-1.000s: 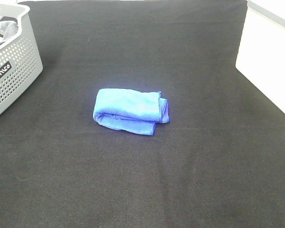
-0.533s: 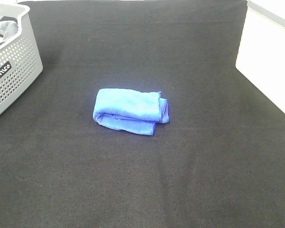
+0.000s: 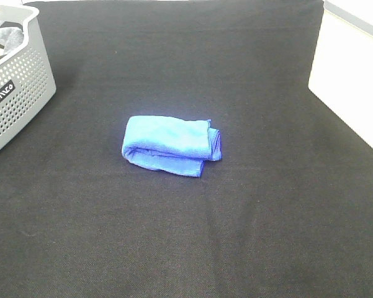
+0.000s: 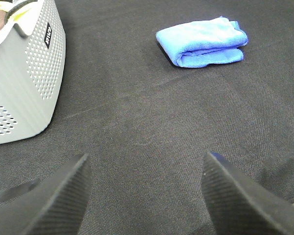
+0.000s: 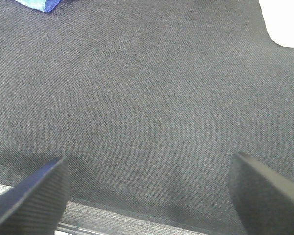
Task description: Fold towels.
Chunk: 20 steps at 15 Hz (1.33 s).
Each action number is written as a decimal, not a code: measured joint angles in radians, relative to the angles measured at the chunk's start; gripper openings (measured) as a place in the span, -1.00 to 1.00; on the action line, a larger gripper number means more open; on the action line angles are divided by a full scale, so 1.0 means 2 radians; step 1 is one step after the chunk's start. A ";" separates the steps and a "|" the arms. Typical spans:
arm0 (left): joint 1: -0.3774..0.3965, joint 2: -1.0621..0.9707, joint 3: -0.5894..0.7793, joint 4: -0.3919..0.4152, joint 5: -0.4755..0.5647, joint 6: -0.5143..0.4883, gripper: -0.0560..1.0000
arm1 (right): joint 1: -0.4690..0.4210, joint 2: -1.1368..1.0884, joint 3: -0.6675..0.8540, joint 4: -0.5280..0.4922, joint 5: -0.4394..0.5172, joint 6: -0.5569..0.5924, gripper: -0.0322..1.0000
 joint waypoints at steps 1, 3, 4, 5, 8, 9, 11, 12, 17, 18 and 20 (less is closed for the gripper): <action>0.000 0.000 0.000 0.010 0.000 -0.016 0.30 | 0.000 0.000 0.000 0.000 0.000 0.000 0.66; 0.000 0.000 0.000 0.025 0.000 -0.035 0.30 | 0.000 0.000 0.000 0.000 0.000 0.000 0.66; 0.000 0.000 0.000 0.026 0.000 -0.039 0.30 | 0.000 0.000 0.000 0.000 0.000 0.000 0.66; 0.000 0.000 0.000 0.027 0.000 -0.038 0.30 | 0.000 0.000 0.000 0.000 0.000 0.000 0.66; 0.000 0.000 0.000 0.028 0.000 -0.038 0.30 | 0.000 0.000 0.000 0.000 0.000 0.000 0.66; 0.000 0.000 0.000 0.028 0.000 -0.038 0.30 | 0.000 0.000 0.000 0.000 0.000 0.000 0.66; 0.000 0.000 0.000 0.028 0.000 -0.038 0.30 | -0.001 0.000 0.000 0.000 0.000 0.000 0.66; 0.007 0.000 0.000 0.028 0.000 -0.038 0.30 | -0.011 -0.002 0.000 0.001 0.000 0.000 0.66; 0.120 -0.013 0.000 0.028 0.000 -0.038 0.30 | -0.063 -0.091 0.000 0.002 -0.002 0.000 0.66; 0.128 -0.015 0.000 0.028 0.000 -0.038 0.30 | -0.063 -0.110 0.000 0.002 -0.002 0.000 0.66; 0.130 -0.016 0.000 0.028 0.000 -0.038 0.30 | -0.063 -0.141 0.000 0.002 -0.002 0.000 0.66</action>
